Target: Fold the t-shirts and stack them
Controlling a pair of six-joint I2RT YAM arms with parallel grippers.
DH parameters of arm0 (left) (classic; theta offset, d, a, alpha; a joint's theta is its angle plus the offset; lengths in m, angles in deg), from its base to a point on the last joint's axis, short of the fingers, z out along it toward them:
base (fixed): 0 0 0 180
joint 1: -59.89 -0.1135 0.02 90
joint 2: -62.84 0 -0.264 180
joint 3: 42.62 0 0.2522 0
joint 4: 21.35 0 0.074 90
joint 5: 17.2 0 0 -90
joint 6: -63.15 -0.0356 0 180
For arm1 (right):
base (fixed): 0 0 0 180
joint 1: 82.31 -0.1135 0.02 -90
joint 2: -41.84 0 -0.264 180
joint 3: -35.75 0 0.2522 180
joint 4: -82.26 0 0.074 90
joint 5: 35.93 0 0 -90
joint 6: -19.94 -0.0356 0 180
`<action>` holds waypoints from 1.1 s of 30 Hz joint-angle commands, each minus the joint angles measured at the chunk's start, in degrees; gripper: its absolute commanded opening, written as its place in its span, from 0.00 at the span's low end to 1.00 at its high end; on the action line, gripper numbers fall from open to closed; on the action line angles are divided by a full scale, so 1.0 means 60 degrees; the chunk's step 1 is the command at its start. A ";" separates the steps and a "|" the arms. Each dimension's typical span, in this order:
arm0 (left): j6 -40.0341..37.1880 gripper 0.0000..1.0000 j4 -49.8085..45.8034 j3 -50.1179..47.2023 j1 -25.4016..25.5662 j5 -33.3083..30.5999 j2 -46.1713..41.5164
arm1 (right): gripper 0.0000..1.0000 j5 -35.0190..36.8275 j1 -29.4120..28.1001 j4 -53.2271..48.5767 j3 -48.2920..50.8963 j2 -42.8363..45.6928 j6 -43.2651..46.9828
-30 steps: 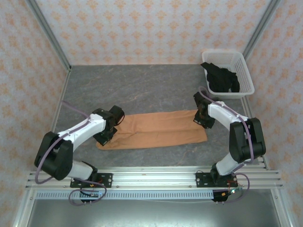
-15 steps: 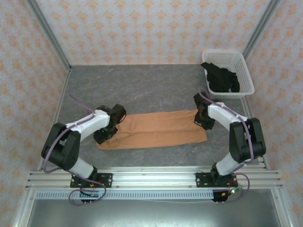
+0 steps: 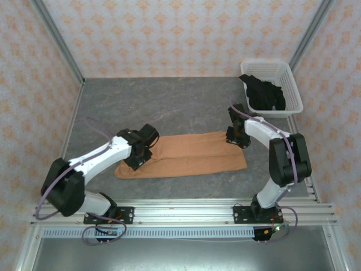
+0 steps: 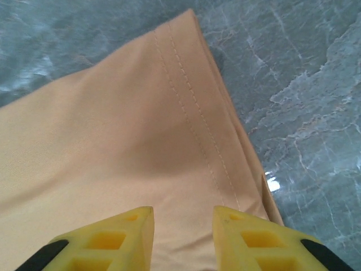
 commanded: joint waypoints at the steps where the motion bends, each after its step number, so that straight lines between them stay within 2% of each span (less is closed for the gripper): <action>1: 0.0492 0.42 0.0948 -0.0871 -0.0536 0.0802 0.0197 | 0.31 0.0704 -0.0043 -0.0504 -0.0620 -0.0563 0.0352; 4: 0.0405 0.42 0.1412 -0.1287 -0.1119 0.0847 0.0265 | 0.29 0.1046 -0.0046 -0.0850 -0.1006 -0.1181 0.0259; 8: -0.0371 0.41 0.1575 -0.1250 -0.1857 0.0926 0.1079 | 0.26 0.0996 -0.0036 -0.1346 -0.1301 -0.2054 -0.0189; 11: -0.0986 0.40 0.1866 -0.0785 -0.2486 0.1098 0.2100 | 0.25 0.0685 -0.0041 -0.1501 -0.0925 -0.1774 -0.0976; 13: -0.1449 0.40 0.1870 0.0178 -0.2850 0.1047 0.2923 | 0.25 0.0573 -0.0042 -0.1429 -0.0307 -0.1302 -0.1648; 16: -0.2257 0.40 0.1342 0.2523 -0.3252 0.0777 0.4480 | 0.17 0.0410 -0.0054 -0.1329 0.0711 -0.0706 -0.2567; 18: -0.2955 0.41 0.0728 0.4734 -0.3352 0.0545 0.5973 | 0.13 0.0551 -0.0275 -0.1328 0.1357 -0.0255 -0.3306; 22: -0.3913 0.44 -0.0618 0.9717 -0.3313 0.0829 0.8945 | 0.13 0.0402 -0.0998 -0.1197 0.2353 0.0674 -0.5069; 27: -0.3713 0.45 -0.1088 1.5204 -0.3060 0.2001 1.2298 | 0.20 -0.0585 -0.2865 -0.0599 0.2763 0.0745 -0.7659; 29: -0.3231 0.45 -0.0456 1.6163 -0.2978 0.2633 1.3064 | 0.20 -0.0747 -0.3675 -0.0493 0.2423 0.0409 -0.8370; 33: -0.2189 0.46 0.2002 1.6154 -0.2799 0.3112 1.3448 | 0.21 -0.1295 -0.4814 -0.0018 0.1771 -0.0321 -0.9660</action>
